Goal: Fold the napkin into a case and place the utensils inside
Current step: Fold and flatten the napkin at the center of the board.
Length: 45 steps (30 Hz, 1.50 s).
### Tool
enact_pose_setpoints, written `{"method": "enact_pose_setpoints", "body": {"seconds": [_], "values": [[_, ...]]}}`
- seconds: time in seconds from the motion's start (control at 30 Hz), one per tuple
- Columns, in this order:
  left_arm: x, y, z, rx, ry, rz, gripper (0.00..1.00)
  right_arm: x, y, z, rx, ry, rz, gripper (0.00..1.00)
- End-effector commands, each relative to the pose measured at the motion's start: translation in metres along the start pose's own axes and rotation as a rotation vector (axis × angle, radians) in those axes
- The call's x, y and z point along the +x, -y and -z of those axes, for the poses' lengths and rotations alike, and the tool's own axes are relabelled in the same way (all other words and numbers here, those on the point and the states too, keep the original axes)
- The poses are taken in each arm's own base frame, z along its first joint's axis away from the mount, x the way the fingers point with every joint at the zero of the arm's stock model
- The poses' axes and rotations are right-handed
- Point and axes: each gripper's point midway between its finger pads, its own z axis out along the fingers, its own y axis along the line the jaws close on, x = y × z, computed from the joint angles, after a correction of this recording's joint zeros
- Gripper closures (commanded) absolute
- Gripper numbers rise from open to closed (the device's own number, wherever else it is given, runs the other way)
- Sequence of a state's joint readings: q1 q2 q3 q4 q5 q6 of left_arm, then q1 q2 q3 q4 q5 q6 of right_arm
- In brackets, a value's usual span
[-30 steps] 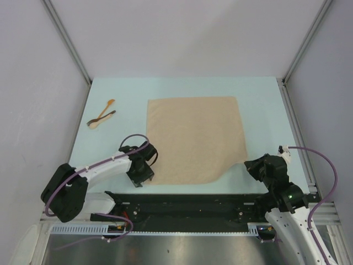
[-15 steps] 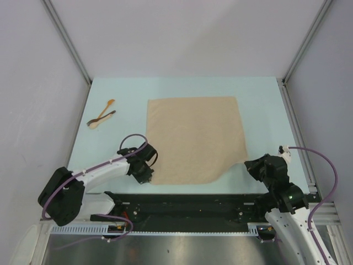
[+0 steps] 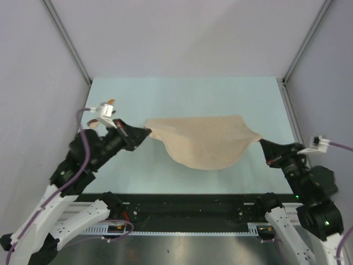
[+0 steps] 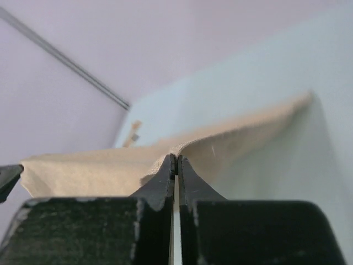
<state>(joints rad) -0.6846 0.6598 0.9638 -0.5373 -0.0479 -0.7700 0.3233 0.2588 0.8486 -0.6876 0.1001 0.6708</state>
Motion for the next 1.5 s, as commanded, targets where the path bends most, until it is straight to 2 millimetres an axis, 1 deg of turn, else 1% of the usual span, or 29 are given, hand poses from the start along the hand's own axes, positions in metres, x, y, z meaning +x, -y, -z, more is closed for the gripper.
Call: {"method": "enact_pose_setpoints", "body": {"seconds": [0.0,0.07,0.17,0.23,0.3,0.4,0.43,0.47,0.53,0.57,0.63,0.67,0.73,0.77,0.8,0.83,0.87,0.9,0.97,1.0,1.03,1.1,1.13,1.17,1.2,1.3,1.37,1.43,1.47], "values": [[-0.079,0.114,0.083,0.445,0.223,-0.259,1.0,-0.085,-0.09,0.067,-0.356,0.258,0.194,1.0],[-0.104,0.137,0.12,0.521,0.321,-0.272,1.0,-0.114,-0.117,0.103,-0.456,0.366,0.243,1.0],[-0.123,0.151,0.148,0.569,0.405,-0.276,1.0,-0.139,-0.137,0.137,-0.527,0.469,0.273,1.0],[-0.13,0.147,0.147,0.539,0.433,-0.262,1.0,-0.151,-0.137,0.134,-0.494,0.495,0.256,1.0],[-0.13,0.137,0.126,0.465,0.416,-0.243,1.0,-0.152,-0.136,0.121,-0.466,0.484,0.253,1.0],[-0.138,0.099,0.085,0.219,0.408,-0.173,1.0,-0.152,-0.113,0.073,-0.306,0.453,0.22,1.0],[-0.127,0.076,0.05,0.089,0.333,-0.174,1.0,-0.152,-0.105,0.06,-0.254,0.445,0.217,1.0],[-0.134,0.058,0.039,-0.031,0.353,-0.167,1.0,-0.145,-0.094,0.031,-0.177,0.393,0.225,1.0],[-0.117,0.022,-0.01,-0.226,0.241,-0.198,1.0,-0.138,-0.075,-0.003,-0.064,0.357,0.26,1.0],[-0.119,0.005,-0.024,-0.304,0.23,-0.196,1.0,-0.131,-0.069,-0.035,-0.02,0.316,0.291,1.0],[-0.107,-0.025,-0.067,-0.377,0.153,-0.174,1.0,-0.122,-0.057,-0.074,0.018,0.319,0.323,1.0],[-0.106,-0.052,-0.079,-0.436,0.142,-0.145,1.0,-0.117,-0.05,-0.091,0.04,0.308,0.346,1.0],[-0.11,-0.069,-0.108,-0.418,0.158,-0.119,1.0,-0.097,-0.032,-0.146,0.062,0.251,0.365,1.0],[-0.103,-0.1,-0.125,-0.473,0.141,-0.112,1.0,-0.101,-0.013,-0.162,0.1,0.252,0.338,1.0],[-0.113,-0.102,-0.142,-0.429,0.18,-0.112,1.0,-0.076,0.003,-0.199,0.078,0.156,0.33,1.0],[-0.115,-0.113,-0.153,-0.426,0.183,-0.129,1.0,-0.082,0.004,-0.214,0.043,0.182,0.313,1.0],[-0.11,-0.142,-0.172,-0.458,0.154,-0.113,1.0,-0.077,0.018,-0.232,0.038,0.151,0.288,1.0],[-0.115,-0.143,-0.187,-0.409,0.164,-0.109,1.0,-0.056,0.043,-0.261,0.069,0.08,0.281,1.0],[-0.109,-0.178,-0.214,-0.434,0.138,-0.111,1.0,-0.054,0.047,-0.292,0.011,0.055,0.276,1.0],[-0.12,-0.179,-0.225,-0.398,0.18,-0.115,1.0,-0.027,0.072,-0.317,0.03,-0.022,0.246,1.0],[-0.119,-0.185,-0.236,-0.369,0.162,-0.11,1.0,-0.039,0.063,-0.332,-0.009,-0.001,0.247,1.0],[-0.119,-0.195,-0.262,-0.335,0.147,-0.12,1.0,-0.022,0.072,-0.354,-0.032,-0.083,0.224,1.0],[-0.12,-0.198,-0.268,-0.328,0.137,-0.133,1.0,-0.003,0.089,-0.367,-0.018,-0.134,0.193,1.0],[-0.132,-0.193,-0.276,-0.309,0.152,-0.145,1.0,-0.005,0.083,-0.375,-0.057,-0.151,0.179,1.0],[-0.117,-0.211,-0.286,-0.34,0.094,-0.123,1.0,0.005,0.091,-0.378,-0.043,-0.201,0.144,1.0],[-0.111,-0.219,-0.283,-0.369,0.016,-0.038,1.0,0.027,0.098,-0.372,-0.015,-0.3,0.123,1.0],[-0.096,-0.228,-0.269,-0.404,-0.017,-0.005,1.0,0.028,0.097,-0.353,0.009,-0.328,0.1,1.0],[-0.086,-0.227,-0.247,-0.451,-0.048,0.025,1.0,0.048,0.122,-0.32,0.122,-0.429,0.024,1.0],[-0.068,-0.236,-0.234,-0.501,-0.095,0.047,1.0,0.038,0.11,-0.302,0.114,-0.416,0.018,1.0]]}}
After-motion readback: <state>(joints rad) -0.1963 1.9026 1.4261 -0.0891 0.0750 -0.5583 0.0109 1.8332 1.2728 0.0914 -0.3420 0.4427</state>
